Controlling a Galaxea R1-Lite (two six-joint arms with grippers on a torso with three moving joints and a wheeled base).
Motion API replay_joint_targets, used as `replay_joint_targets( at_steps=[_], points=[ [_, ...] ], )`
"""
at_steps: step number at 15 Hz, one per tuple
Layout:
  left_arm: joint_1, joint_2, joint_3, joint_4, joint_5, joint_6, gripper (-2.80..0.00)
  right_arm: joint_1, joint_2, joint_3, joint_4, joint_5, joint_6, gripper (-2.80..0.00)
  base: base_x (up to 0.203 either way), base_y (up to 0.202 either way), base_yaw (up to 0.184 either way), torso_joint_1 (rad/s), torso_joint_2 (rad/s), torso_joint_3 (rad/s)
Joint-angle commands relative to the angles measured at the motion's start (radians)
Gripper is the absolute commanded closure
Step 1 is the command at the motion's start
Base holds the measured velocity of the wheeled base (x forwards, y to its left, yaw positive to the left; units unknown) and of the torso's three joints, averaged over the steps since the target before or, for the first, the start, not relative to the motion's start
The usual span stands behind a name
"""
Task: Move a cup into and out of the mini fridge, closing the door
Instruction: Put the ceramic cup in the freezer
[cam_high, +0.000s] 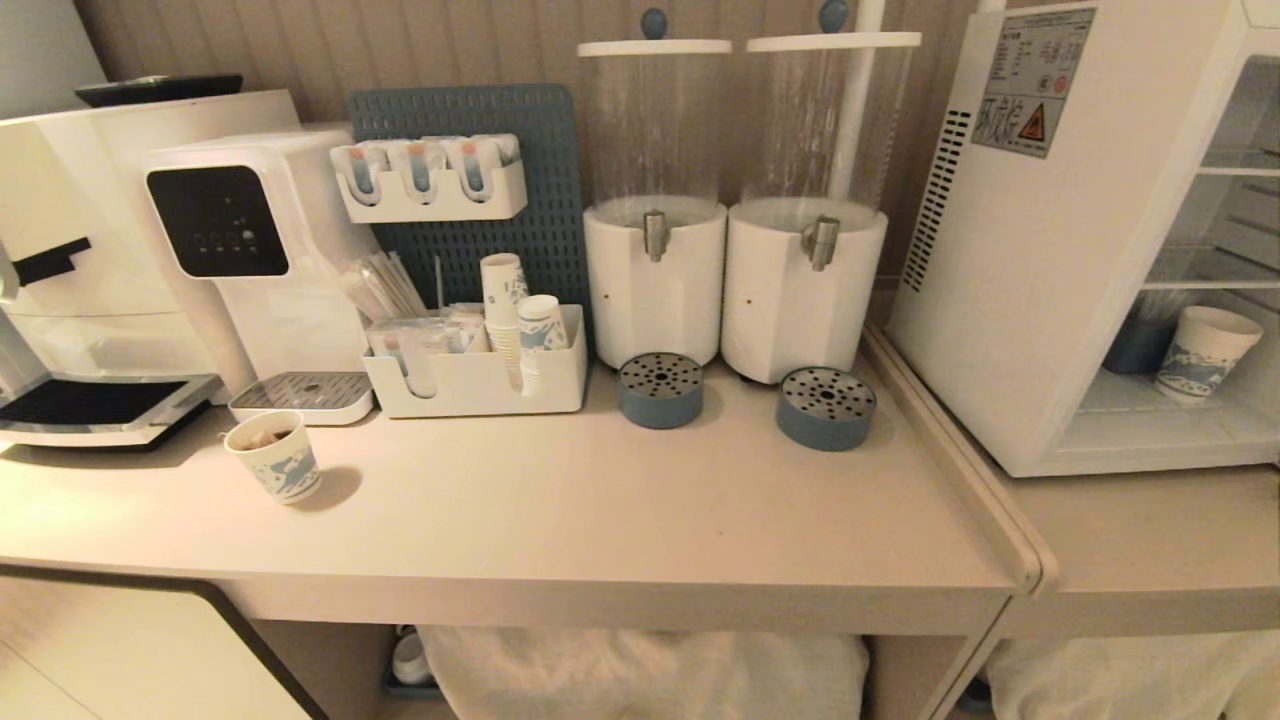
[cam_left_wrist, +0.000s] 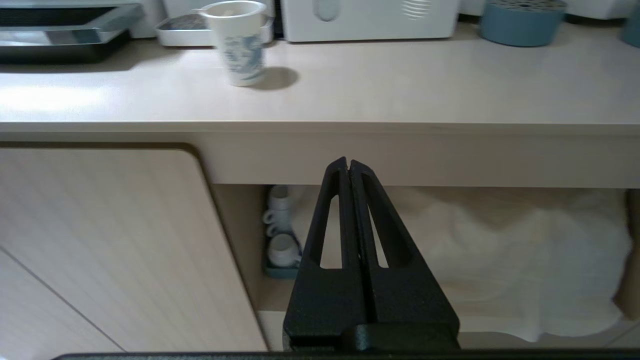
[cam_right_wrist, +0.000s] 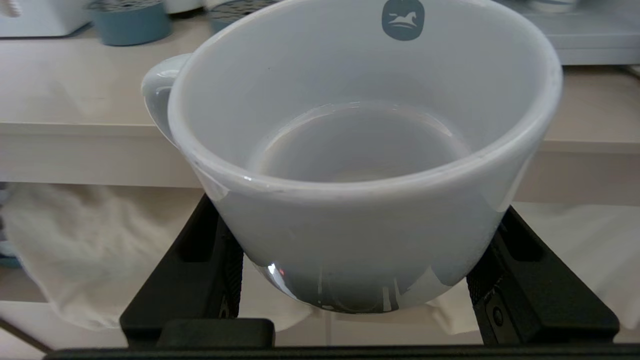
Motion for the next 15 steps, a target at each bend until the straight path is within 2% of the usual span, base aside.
replay_joint_targets(
  at_steps=[1,11,15],
  points=[
    [0.000,0.001,0.000,0.000,0.000,-0.001,0.00,0.000,0.001,0.001,0.000,0.000,-0.001,0.00,0.000,-0.193,0.003,0.002,0.01,-0.002],
    [0.000,0.000,0.000,0.000,0.000,-0.001,0.00,0.000,0.000,0.002,0.000,0.000,-0.002,0.00,0.000,-0.190,0.001,0.002,0.00,0.002],
    [0.000,0.000,0.000,0.000,0.000,-0.001,0.00,0.000,0.000,0.002,0.000,0.000,0.002,0.00,0.000,-0.047,-0.001,-0.001,0.00,0.001]
  ],
)
